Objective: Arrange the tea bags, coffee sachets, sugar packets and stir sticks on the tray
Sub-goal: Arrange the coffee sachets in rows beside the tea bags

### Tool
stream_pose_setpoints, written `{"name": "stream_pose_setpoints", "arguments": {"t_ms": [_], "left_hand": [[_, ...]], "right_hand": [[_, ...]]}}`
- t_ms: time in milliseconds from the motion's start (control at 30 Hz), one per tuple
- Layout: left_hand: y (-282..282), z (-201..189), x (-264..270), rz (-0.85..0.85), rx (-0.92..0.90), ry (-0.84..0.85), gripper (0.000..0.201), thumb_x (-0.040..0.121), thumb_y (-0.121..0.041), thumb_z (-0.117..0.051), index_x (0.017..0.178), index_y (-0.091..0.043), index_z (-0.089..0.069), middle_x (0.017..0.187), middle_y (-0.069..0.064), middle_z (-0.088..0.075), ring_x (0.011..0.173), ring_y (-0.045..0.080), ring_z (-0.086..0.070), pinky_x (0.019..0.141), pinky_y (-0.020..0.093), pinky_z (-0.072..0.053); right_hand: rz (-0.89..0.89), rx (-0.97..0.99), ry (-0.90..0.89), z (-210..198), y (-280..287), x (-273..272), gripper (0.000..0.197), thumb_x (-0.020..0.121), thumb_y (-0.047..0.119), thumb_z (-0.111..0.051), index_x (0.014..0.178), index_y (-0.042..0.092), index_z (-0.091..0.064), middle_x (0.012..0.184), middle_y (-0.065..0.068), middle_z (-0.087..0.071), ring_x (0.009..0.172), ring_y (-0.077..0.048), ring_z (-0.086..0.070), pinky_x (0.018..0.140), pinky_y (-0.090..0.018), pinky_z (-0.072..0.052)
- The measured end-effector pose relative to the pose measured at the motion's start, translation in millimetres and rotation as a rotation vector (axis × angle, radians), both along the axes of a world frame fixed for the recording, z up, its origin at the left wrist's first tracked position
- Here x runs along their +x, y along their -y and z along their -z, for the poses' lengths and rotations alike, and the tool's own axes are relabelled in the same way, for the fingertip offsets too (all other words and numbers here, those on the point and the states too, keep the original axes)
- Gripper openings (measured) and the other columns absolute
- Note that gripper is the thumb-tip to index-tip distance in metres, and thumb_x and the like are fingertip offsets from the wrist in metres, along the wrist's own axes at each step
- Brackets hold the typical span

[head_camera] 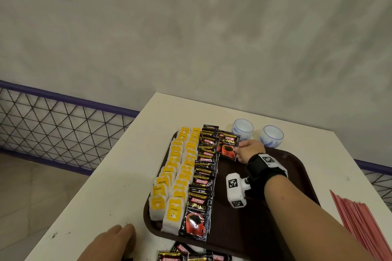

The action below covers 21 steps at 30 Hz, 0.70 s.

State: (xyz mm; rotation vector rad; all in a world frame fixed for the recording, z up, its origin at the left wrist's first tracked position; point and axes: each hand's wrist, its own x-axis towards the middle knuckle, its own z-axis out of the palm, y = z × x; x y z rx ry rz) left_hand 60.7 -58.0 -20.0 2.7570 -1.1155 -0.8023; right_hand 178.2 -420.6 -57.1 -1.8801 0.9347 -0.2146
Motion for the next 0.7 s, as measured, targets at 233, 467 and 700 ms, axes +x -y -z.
{"name": "stream_pose_setpoints", "arguments": {"t_ms": [233,467,700], "left_hand": [[-14.9,9.3,2.0,-0.120,-0.197,-0.018,0.031,0.103,-0.030,-0.028,0.072,-0.031,-0.034,0.131,-0.004,-0.043,0.128,0.008,-0.034,0.107,0.015,-0.020],[-5.2,-3.0,5.7,-0.260,-0.021,0.043,0.040,0.093,-0.032,-0.047,0.057,-0.036,-0.032,0.079,-0.022,-0.029,0.098,0.001,-0.033,0.068,-0.004,-0.018],[-4.3,-13.6,-6.9,-0.271,-0.202,0.102,0.026,0.086,-0.043,-0.056,0.062,-0.035,-0.048,0.085,-0.022,-0.047,0.076,-0.008,-0.049,0.066,0.002,-0.032]], "right_hand": [[-0.013,-0.078,-0.005,0.3,-6.0,7.0,0.025,0.075,0.011,-0.078,0.071,0.023,-0.057,0.094,-0.013,-0.072,0.093,-0.031,-0.069,0.087,-0.044,-0.057],[-0.042,-0.043,0.025,4.4,-5.9,-5.2,0.023,0.078,0.004,-0.073,0.075,0.021,-0.058,0.081,-0.013,-0.068,0.065,-0.026,-0.065,0.081,-0.048,-0.058],[-0.201,-0.115,0.087,-35.0,-26.3,-50.2,0.014,0.086,0.012,-0.068,0.096,0.015,-0.059,0.079,-0.002,-0.061,0.071,-0.018,-0.063,0.079,-0.040,-0.059]]}}
